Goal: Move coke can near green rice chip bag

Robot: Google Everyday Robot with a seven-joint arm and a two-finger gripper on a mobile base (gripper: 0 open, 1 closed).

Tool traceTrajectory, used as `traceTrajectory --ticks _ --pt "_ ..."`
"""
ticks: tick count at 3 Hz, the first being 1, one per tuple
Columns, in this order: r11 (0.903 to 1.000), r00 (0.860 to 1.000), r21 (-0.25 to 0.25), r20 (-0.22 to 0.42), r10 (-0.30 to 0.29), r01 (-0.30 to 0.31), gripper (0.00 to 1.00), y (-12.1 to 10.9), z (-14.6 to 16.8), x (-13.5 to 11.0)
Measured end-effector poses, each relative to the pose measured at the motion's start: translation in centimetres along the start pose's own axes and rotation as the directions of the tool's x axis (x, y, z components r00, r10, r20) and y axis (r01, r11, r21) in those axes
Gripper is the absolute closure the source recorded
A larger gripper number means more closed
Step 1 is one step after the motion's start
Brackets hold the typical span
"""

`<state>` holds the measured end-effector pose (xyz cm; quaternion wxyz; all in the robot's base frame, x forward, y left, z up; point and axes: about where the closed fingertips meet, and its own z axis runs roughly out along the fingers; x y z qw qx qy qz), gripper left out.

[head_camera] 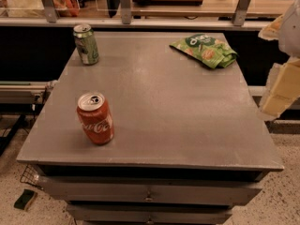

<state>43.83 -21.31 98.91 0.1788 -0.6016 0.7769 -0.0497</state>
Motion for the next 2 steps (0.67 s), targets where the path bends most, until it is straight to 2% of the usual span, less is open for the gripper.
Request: traceTrajectory --ticks 1,2 --pt "1.0 1.0 0.0 0.0 0.0 0.0 0.0 0.0 0.0 0.0" --pt "0.9991 0.997 -0.035 0.078 -0.023 0.026 0.0 1.0 2.3 -2.8"
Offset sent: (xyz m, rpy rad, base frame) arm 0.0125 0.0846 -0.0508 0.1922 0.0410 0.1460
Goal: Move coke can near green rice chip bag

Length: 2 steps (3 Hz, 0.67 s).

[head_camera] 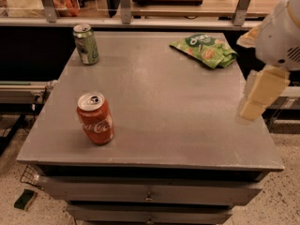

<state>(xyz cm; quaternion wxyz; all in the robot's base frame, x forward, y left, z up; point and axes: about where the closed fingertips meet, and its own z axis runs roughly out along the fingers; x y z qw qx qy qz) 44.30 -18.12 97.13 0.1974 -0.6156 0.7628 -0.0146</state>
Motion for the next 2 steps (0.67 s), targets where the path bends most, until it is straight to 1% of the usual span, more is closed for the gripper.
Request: traceTrajectory --ticks 1,2 --pt "0.9956 0.989 -0.094 0.15 0.011 0.003 0.0 1.8 4.9 -4.5" --pt "0.9826 0.942 -0.185 0.325 0.077 -0.017 0.0 2.8 8.4 -8.8"
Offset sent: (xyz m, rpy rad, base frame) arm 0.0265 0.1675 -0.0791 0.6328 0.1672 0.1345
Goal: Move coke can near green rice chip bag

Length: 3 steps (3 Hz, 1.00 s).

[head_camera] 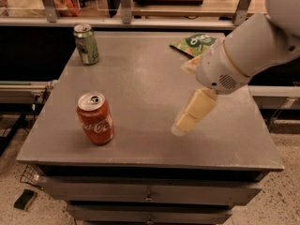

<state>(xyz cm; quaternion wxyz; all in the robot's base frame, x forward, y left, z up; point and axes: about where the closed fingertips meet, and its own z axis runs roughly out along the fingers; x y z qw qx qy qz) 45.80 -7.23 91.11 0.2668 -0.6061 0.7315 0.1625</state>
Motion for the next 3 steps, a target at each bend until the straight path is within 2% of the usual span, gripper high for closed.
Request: traceTrajectory --ticks 1,2,3 --pt "0.9957 0.97 -0.083 0.237 0.061 -0.042 0.0 -0.1 2.7 -3.4" --pt "0.9913 0.927 -0.129 0.368 0.075 -0.029 0.0 0.6 4.3 -5.5" --pt "0.9874 0.877 -0.158 0.475 0.069 0.007 0.0 2.3 5.7 -7.4"
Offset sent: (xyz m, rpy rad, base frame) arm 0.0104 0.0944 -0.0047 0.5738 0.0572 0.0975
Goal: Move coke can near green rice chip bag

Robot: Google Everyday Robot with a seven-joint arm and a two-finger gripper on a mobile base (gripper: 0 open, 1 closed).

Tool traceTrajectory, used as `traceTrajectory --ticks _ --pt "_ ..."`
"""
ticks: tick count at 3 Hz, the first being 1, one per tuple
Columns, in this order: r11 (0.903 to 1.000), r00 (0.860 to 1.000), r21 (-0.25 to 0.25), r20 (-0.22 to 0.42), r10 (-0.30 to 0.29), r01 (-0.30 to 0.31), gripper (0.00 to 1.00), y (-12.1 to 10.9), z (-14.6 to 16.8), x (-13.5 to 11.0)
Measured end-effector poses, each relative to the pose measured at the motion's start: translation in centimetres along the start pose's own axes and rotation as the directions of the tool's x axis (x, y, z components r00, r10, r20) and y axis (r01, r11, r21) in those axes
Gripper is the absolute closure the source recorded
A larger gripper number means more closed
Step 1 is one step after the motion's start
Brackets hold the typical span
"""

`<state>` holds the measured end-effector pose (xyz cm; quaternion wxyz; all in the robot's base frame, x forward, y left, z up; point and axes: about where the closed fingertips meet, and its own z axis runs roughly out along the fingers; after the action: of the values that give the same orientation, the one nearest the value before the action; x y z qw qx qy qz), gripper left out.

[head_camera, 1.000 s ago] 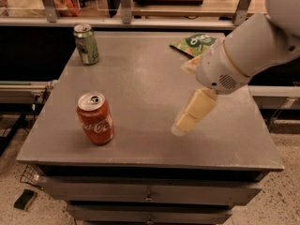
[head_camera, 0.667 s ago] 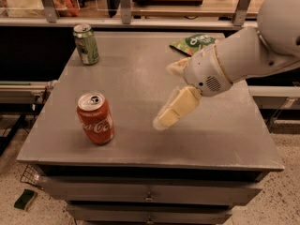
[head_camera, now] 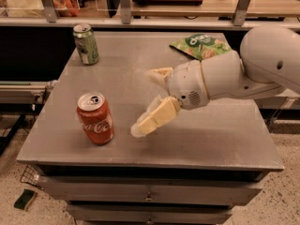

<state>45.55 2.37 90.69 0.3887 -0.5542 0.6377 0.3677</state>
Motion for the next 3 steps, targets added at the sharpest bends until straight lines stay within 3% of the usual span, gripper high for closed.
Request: traceTrajectory --ticks 2,3 --pt "0.9967 0.987 -0.054 0.154 -0.052 0.061 0.0 3.0 5.1 -1.1" --pt "0.9945 0.979 -0.067 0.194 -0.067 0.081 0.0 3.5 8.2 -1.8"
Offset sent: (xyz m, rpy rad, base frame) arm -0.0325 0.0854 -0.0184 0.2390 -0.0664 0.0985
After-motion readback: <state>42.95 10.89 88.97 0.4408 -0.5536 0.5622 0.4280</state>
